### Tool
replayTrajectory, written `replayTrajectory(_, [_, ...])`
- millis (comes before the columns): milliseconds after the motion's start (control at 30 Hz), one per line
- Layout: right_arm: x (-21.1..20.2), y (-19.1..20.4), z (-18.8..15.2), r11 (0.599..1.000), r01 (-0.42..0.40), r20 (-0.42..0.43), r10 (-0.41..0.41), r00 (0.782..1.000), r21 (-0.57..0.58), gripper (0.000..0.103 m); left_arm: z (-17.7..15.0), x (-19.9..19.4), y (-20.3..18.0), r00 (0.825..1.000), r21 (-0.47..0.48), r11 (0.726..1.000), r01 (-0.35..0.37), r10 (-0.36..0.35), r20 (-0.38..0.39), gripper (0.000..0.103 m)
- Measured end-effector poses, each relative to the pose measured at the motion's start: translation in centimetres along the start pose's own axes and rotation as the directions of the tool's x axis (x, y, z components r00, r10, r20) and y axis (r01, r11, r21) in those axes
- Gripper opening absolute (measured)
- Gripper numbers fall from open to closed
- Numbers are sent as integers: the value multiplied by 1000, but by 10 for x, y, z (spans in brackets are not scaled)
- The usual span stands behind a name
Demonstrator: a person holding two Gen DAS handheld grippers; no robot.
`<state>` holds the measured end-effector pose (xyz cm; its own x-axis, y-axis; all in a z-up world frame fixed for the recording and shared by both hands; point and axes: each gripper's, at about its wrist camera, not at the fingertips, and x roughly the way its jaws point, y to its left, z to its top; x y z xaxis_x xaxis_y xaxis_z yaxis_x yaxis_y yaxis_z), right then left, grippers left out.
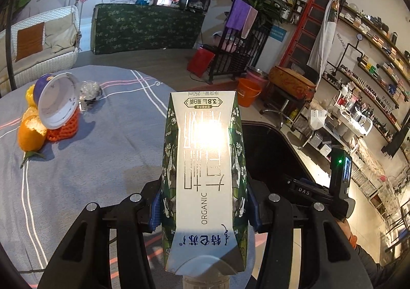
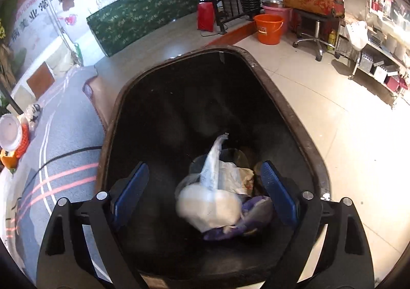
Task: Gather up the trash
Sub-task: 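Carry the carton to the black bin while the right tool releases the mask inside, then open the left tool over the black bin to drop the carton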
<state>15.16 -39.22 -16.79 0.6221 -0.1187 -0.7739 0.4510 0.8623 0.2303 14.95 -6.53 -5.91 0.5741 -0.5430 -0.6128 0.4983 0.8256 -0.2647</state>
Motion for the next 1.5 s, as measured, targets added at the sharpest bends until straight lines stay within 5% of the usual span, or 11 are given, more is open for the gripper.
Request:
replayTrajectory(400, [-62, -4, 10, 999, 45, 177, -41, 983, -17, 88, 10, 27, -47, 994, 54, 992, 110, -109, -28, 50])
replayTrajectory(667, [-110, -16, 21, 999, 46, 293, -49, 955, 16, 91, 0, 83, -88, 961, 35, 973, 228, -219, -170, 50])
replayTrajectory(1200, [-113, -68, 17, 989, 104, 275, -130, 953, 107, 91, -11, 173, -140, 907, 96, 967, 238, -185, -379, 51])
replayTrajectory(1267, [-113, -71, 16, 987, 111, 275, -138, 951, 114, 91, -11, 179, -145, 904, 126, 966, 227, -161, -396, 59])
replayTrajectory(1333, [-112, -75, 15, 986, 112, 268, -142, 953, 124, 91, -11, 179, -150, 912, 169, 963, 211, -131, -389, 91])
replayTrajectory(1400, [-112, -77, 13, 984, 112, 265, -146, 953, 140, 91, -13, 173, -153, 929, 218, 957, 189, -103, -356, 95])
replayTrajectory(1500, [-117, -83, 12, 980, 113, 285, -157, 946, 165, 91, -18, 167, -148, 933, 251, 954, 166, -69, -354, 96])
